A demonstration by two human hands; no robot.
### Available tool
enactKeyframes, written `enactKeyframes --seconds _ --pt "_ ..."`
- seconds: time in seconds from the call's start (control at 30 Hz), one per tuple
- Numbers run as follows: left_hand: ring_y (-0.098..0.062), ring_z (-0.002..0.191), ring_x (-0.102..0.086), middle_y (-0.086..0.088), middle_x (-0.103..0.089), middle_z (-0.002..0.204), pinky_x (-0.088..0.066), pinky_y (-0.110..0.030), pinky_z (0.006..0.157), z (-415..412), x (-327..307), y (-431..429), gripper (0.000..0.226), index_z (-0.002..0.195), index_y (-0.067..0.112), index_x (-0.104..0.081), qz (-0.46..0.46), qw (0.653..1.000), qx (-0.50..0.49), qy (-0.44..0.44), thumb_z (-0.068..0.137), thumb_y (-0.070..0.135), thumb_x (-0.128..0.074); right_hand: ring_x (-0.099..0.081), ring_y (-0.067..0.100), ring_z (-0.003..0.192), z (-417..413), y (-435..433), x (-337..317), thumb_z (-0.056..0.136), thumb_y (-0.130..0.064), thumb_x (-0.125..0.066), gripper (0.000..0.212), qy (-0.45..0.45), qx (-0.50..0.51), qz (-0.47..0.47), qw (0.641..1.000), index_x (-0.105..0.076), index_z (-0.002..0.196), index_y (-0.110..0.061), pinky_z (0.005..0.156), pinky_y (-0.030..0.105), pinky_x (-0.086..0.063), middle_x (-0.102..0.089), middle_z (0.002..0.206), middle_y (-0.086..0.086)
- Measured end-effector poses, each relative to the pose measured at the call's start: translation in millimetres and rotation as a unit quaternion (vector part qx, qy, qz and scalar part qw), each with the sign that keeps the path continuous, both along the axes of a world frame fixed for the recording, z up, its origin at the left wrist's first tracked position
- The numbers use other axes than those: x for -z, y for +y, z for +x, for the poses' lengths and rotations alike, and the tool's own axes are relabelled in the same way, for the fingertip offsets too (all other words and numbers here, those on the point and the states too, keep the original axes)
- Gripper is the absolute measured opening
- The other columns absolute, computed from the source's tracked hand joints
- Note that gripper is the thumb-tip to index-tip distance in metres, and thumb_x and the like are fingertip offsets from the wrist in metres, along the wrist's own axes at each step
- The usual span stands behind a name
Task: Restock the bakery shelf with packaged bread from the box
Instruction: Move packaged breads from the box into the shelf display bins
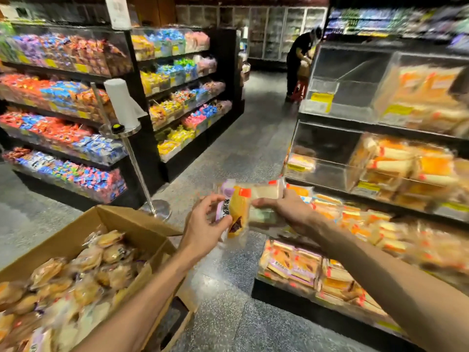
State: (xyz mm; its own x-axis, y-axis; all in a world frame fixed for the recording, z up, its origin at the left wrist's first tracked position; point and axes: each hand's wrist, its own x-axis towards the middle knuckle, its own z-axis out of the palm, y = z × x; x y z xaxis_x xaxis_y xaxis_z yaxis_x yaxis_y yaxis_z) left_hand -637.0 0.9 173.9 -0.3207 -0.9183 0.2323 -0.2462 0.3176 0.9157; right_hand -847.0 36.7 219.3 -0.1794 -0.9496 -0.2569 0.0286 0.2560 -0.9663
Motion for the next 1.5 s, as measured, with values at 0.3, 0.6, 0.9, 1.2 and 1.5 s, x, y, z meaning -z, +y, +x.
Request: enactKeyframes --seconds 0.3,0.6,0.9,1.2,1.5 --pt "-0.018 0.099 -0.061 -0.001 -0.062 0.123 -0.041 -0.005 0.071 -216 -9 45 0.028 0.117 0.039 -0.058 0.006 0.993 0.111 -0.027 0.093 0.026 -0.066 -0.073 0.019 0.074 -191 87 1 0.070 -0.015 -0.087 0.038 0.018 0.166 -0.001 0.986 -0.071 0.104 -0.006 0.055 0.033 -0.058 -0.077 0.089 0.008" --pt "-0.010 0.114 -0.057 0.009 -0.060 0.120 -0.045 -0.027 0.094 -333 -7 46 0.057 0.112 0.040 -0.044 0.072 0.975 0.205 -0.049 0.072 0.044 -0.085 -0.072 0.023 0.087 -288 105 11 0.076 -0.014 -0.083 0.035 -0.017 0.217 0.006 0.976 -0.066 0.106 -0.009 0.053 0.031 -0.057 -0.074 0.095 0.006" --pt "-0.020 0.108 -0.062 0.004 -0.059 0.119 -0.048 -0.049 0.099 -400 0 -91 0.076 0.116 0.053 -0.036 0.090 0.960 0.230 -0.132 0.058 0.056 -0.085 -0.073 0.026 0.089 -369 35 36 0.066 -0.019 -0.085 0.052 -0.076 0.237 0.012 0.969 -0.064 0.113 -0.009 0.063 0.039 -0.059 -0.075 0.101 0.011" --pt "-0.026 0.114 -0.052 -0.006 -0.057 0.123 -0.040 -0.034 0.090 -532 23 -312 0.071 0.128 0.025 -0.047 -0.043 0.894 0.297 -0.332 0.069 0.035 -0.085 -0.073 0.028 0.090 -460 -66 43 0.070 -0.021 -0.079 0.056 -0.137 0.280 0.038 0.949 -0.063 0.121 -0.007 0.057 0.033 -0.057 -0.074 0.107 0.015" --pt "-0.032 0.122 -0.049 -0.009 -0.050 0.130 -0.043 -0.045 0.095 -647 116 -366 0.084 0.145 0.027 -0.030 -0.230 0.710 0.382 -0.545 0.077 0.043 -0.077 -0.069 0.033 0.107 -504 -109 54 0.076 -0.022 -0.077 0.053 -0.183 0.269 0.090 0.942 -0.064 0.125 -0.004 0.089 0.046 -0.057 -0.071 0.115 0.017"
